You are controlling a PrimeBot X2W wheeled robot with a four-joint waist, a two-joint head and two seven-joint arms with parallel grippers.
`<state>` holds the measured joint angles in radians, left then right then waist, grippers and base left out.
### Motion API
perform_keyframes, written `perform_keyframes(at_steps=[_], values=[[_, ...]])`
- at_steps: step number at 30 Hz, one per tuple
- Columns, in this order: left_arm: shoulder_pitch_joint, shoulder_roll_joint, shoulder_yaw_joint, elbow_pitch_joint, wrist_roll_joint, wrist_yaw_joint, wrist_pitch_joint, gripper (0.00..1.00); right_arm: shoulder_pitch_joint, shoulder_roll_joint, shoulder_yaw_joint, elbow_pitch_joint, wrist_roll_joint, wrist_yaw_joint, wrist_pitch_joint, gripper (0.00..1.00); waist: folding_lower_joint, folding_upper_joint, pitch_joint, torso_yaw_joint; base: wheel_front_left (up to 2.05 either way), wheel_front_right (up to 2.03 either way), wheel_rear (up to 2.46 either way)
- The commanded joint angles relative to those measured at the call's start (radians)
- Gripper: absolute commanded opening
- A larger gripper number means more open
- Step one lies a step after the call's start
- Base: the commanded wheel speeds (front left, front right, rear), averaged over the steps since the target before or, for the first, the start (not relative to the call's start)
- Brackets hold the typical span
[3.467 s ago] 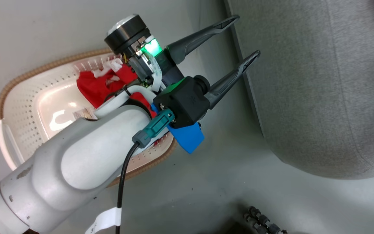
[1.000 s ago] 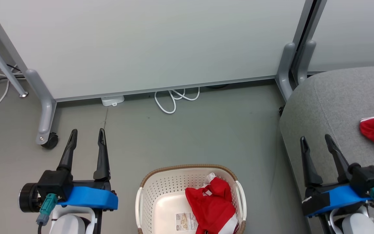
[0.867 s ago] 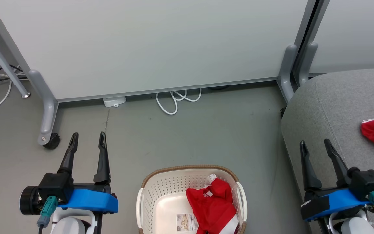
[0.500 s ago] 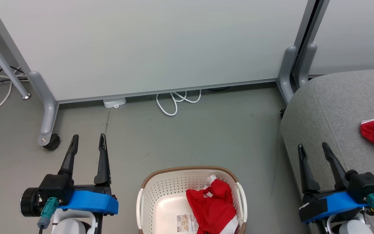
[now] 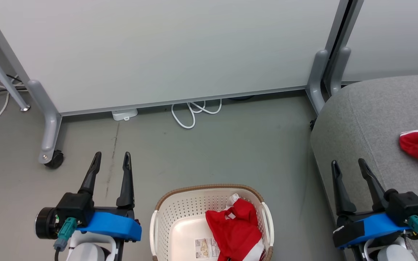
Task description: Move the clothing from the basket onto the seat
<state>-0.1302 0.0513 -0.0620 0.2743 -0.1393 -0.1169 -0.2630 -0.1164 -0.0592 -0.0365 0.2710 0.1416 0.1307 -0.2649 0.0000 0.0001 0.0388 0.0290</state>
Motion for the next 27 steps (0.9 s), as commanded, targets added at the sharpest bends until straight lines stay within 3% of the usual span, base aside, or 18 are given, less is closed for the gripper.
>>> perform_keyframes(at_steps=[1, 14, 27], values=[[-0.021, -0.001, -0.007, 0.004, -0.002, -0.006, -0.003, 1.00, -0.008, 0.002, -0.001, -0.002, -0.007, 0.000, 0.001, 1.00, 0.0000, -0.0001, 0.005, -0.006, 0.00, 0.00, 0.00], [-0.218, 0.001, -0.194, 0.178, -0.060, -0.013, -0.003, 1.00, -0.085, 0.005, -0.007, -0.035, -0.004, 0.000, 0.001, 1.00, 0.0000, -0.0001, 0.148, -0.101, 0.00, 0.00, 0.00], [-0.482, 0.081, -0.432, 0.448, -0.161, -0.013, -0.003, 1.00, -0.216, 0.009, -0.006, -0.079, 0.003, 0.000, 0.001, 1.00, 0.0000, -0.0001, 0.370, -0.209, 0.00, 0.00, 0.00]])
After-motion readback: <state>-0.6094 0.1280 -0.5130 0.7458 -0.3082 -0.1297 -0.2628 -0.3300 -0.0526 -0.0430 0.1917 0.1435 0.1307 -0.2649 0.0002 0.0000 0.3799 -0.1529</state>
